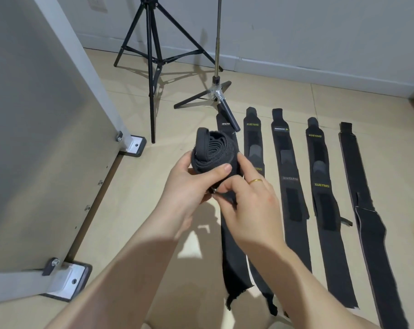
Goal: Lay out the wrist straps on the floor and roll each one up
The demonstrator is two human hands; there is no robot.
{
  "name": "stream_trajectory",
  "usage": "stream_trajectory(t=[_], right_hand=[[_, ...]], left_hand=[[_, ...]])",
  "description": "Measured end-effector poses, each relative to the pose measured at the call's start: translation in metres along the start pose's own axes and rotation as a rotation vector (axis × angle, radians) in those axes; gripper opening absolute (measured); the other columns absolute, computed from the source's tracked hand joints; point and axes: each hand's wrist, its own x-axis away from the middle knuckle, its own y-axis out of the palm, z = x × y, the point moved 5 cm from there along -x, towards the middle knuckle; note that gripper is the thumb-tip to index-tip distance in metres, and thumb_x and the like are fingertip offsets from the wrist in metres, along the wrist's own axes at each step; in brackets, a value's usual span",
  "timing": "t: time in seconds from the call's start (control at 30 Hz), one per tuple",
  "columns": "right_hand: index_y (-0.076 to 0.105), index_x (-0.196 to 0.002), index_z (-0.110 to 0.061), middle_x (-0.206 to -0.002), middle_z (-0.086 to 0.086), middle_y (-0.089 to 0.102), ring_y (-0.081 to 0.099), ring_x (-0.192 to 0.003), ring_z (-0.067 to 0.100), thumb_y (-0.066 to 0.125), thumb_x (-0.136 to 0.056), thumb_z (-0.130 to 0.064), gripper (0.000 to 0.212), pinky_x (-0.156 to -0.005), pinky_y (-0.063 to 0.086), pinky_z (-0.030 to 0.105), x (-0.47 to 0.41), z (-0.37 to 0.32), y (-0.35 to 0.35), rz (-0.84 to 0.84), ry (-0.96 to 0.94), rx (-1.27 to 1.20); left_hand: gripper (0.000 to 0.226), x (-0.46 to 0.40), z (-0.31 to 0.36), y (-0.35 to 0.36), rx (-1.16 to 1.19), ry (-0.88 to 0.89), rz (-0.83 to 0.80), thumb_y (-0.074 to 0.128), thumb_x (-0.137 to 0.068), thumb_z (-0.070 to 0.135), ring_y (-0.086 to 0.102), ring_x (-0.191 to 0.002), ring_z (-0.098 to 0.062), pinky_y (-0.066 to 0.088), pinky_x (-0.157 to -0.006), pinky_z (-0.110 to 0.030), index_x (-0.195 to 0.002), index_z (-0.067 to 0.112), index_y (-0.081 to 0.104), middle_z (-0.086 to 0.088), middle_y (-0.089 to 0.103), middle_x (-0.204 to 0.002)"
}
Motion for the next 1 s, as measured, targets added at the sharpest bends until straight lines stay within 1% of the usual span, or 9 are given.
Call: stream_trajectory(t=[0.07, 0.17, 0.33, 0.4, 0.47, 0.67, 0.8, 0.9, 1.0], right_hand=[[0.064, -0.074, -0.018, -0.131, 0.021, 0.055, 0.065, -0.103, 0.035, 0.066, -0.072, -0.02, 0.003, -0.087, 0.044, 0.042, -0.003, 0.004, -0.002, -0.062, -0.02, -0.069], [0.067, -0.078, -0.018, -0.136, 0.014, 0.053, 0.06, -0.112, 0.032, 0.063, -0.077, -0.02, 0.004, -0.091, 0.047, 0.045, -0.008, 0.011, -0.008, -0.141, -0.011, -0.175], [0.07, -0.075, -0.016, -0.11, -0.01, 0.06, 0.054, -0.099, 0.003, 0.067, -0.075, -0.028, 0.013, -0.099, 0.042, 0.052, -0.025, 0.027, -0.029, -0.025, -0.052, -0.291], [0.067, -0.071, -0.021, -0.1, -0.017, 0.06, 0.056, -0.094, 0.003, 0.067, -0.072, -0.036, 0.015, -0.098, 0.042, 0.033, -0.029, 0.033, -0.038, 0.001, -0.051, -0.347], [0.065, -0.07, -0.024, -0.096, -0.022, 0.059, 0.058, -0.088, 0.007, 0.07, -0.071, -0.035, 0.012, -0.08, 0.042, 0.014, -0.03, 0.035, -0.041, -0.009, -0.042, -0.368], [0.068, -0.068, -0.019, -0.09, -0.019, 0.06, 0.059, -0.079, 0.007, 0.063, -0.072, -0.039, 0.021, -0.065, 0.048, 0.029, -0.028, 0.027, -0.041, 0.077, -0.121, -0.231], [0.067, -0.067, -0.019, -0.087, -0.017, 0.062, 0.06, -0.075, 0.009, 0.068, -0.07, -0.037, 0.018, -0.061, 0.05, 0.031, -0.027, 0.027, -0.037, 0.078, -0.123, -0.15], [0.066, -0.064, -0.026, -0.08, -0.027, 0.057, 0.058, -0.076, 0.004, 0.068, -0.067, -0.043, 0.018, -0.066, 0.047, 0.027, -0.029, 0.034, -0.032, 0.005, -0.06, -0.245], [0.057, -0.06, -0.038, -0.082, -0.025, 0.057, 0.055, -0.081, -0.005, 0.081, -0.068, -0.027, 0.027, -0.073, 0.041, 0.012, -0.031, 0.043, -0.026, -0.119, 0.03, -0.368]], left_hand=[[0.031, -0.002, 0.004, -0.006, -0.047, 0.06, 0.037, 0.077, -0.074, 0.01, 0.068, -0.084, -0.02, 0.055, -0.079, -0.04, -0.099, 0.023, 0.067, 0.0, 0.072, -0.089], [0.028, -0.003, 0.012, -0.01, -0.076, 0.15, 0.043, 0.077, -0.072, 0.004, 0.067, -0.08, -0.015, 0.053, -0.065, -0.025, -0.093, 0.02, 0.069, 0.0, 0.071, -0.088], [0.028, 0.0, 0.019, -0.006, -0.071, 0.198, -0.048, 0.075, -0.071, 0.0, 0.068, -0.075, -0.012, 0.052, -0.064, -0.019, -0.096, 0.011, 0.069, -0.003, 0.073, -0.087], [0.029, 0.002, 0.018, -0.003, -0.06, 0.192, -0.097, 0.075, -0.07, 0.0, 0.069, -0.078, -0.015, 0.055, -0.07, -0.022, -0.095, 0.014, 0.069, -0.002, 0.074, -0.089], [0.028, 0.001, 0.016, -0.002, -0.059, 0.176, -0.137, 0.074, -0.071, -0.001, 0.068, -0.075, -0.013, 0.053, -0.067, -0.02, -0.091, 0.017, 0.069, 0.003, 0.073, -0.085], [0.042, -0.003, 0.007, -0.005, -0.067, 0.047, -0.308, 0.07, -0.067, 0.013, 0.067, -0.086, -0.015, 0.057, -0.073, -0.032, -0.106, 0.023, 0.063, 0.0, 0.068, -0.1], [0.042, -0.003, 0.009, -0.003, -0.036, 0.026, -0.33, 0.065, -0.068, 0.019, 0.066, -0.079, -0.015, 0.054, -0.066, -0.031, -0.109, 0.023, 0.062, -0.002, 0.069, -0.096], [0.048, -0.005, 0.009, -0.003, -0.119, 0.074, -0.315, 0.078, -0.066, 0.01, 0.065, -0.08, -0.017, 0.054, -0.063, -0.029, -0.11, 0.02, 0.061, -0.005, 0.067, -0.097], [0.035, -0.007, 0.008, -0.004, -0.149, 0.067, -0.308, 0.072, -0.075, 0.005, 0.066, -0.076, -0.014, 0.054, -0.061, -0.026, -0.106, 0.018, 0.061, -0.004, 0.065, -0.094]])
